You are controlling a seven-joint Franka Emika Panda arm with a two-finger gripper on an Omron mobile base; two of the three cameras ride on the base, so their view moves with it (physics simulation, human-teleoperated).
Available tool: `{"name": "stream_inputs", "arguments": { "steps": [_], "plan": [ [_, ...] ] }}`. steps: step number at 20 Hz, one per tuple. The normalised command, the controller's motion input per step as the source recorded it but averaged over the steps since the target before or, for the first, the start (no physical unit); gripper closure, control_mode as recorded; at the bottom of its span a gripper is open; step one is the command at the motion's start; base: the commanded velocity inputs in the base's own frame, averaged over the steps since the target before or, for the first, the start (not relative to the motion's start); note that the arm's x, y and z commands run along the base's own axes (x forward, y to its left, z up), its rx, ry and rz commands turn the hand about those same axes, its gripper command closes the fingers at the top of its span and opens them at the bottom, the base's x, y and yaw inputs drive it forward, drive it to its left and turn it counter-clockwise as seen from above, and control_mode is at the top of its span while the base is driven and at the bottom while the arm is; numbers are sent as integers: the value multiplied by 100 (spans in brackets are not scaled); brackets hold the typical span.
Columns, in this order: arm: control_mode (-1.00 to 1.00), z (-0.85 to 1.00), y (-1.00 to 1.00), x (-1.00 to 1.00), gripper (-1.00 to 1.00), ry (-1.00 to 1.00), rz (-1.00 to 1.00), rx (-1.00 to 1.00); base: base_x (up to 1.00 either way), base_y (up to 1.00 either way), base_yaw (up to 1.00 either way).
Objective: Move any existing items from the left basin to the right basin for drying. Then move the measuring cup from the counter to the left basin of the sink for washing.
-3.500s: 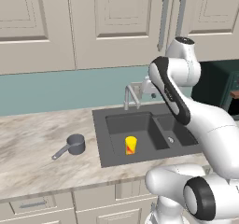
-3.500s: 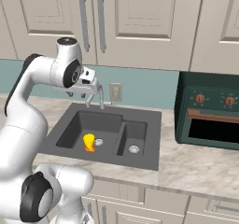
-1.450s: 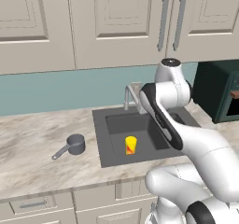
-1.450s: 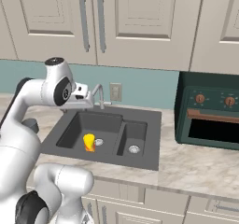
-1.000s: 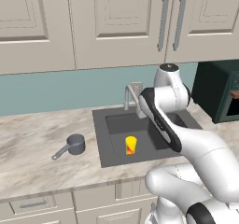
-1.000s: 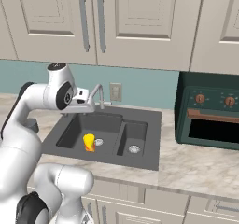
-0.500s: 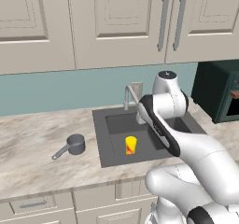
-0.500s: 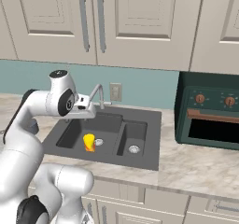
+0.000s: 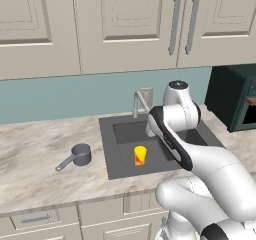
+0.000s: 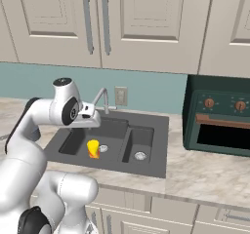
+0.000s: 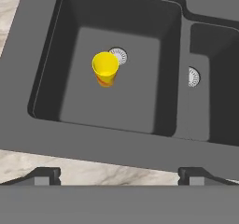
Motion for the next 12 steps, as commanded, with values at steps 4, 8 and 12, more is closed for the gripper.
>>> {"name": "stream_inputs", "arguments": {
  "steps": [4,8,12],
  "plan": [
    [-100,-22,0,0,-100,4,0,0,0,0,0],
    [-100,-26,0,0,-100,0,0,0,0,0,0],
    [-100,-19,0,0,-100,1,0,0,0,0,0]
  ]
}}
